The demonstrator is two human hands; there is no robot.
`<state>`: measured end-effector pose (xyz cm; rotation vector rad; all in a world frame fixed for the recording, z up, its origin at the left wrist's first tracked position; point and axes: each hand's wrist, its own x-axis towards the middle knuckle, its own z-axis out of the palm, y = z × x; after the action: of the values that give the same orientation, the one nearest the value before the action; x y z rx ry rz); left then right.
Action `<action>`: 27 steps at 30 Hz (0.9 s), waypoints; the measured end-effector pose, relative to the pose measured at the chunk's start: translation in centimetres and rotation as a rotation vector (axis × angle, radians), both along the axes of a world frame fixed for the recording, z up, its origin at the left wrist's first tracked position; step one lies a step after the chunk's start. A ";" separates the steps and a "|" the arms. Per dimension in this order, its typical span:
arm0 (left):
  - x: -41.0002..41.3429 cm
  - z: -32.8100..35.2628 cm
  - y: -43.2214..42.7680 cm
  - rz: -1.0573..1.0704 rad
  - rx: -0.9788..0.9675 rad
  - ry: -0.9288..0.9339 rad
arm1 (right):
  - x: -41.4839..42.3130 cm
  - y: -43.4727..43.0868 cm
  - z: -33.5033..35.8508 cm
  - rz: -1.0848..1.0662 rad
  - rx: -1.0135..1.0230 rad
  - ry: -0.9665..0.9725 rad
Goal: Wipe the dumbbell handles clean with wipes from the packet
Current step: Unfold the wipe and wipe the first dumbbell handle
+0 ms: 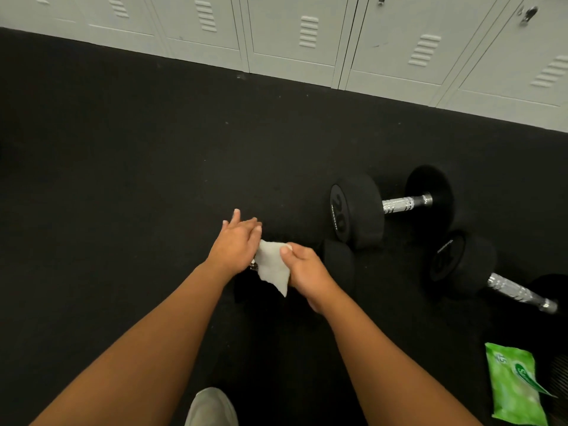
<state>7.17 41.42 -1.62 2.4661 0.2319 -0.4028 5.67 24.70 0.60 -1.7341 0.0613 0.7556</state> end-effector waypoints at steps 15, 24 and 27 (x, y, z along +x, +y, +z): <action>0.6 3.9 -2.8 0.276 -1.077 0.377 | 2.8 -4.6 3.3 -0.275 0.413 0.331; 0.9 2.9 -3.2 0.334 -1.123 0.321 | 3.1 -6.1 2.9 -0.251 0.345 0.246; 1.1 2.5 -3.7 0.416 -1.173 0.331 | 2.9 -6.6 2.9 -0.218 0.375 0.229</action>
<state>8.26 37.74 0.88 1.1611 0.4672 -0.5494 8.60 18.13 3.46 -1.2581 0.2453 0.7468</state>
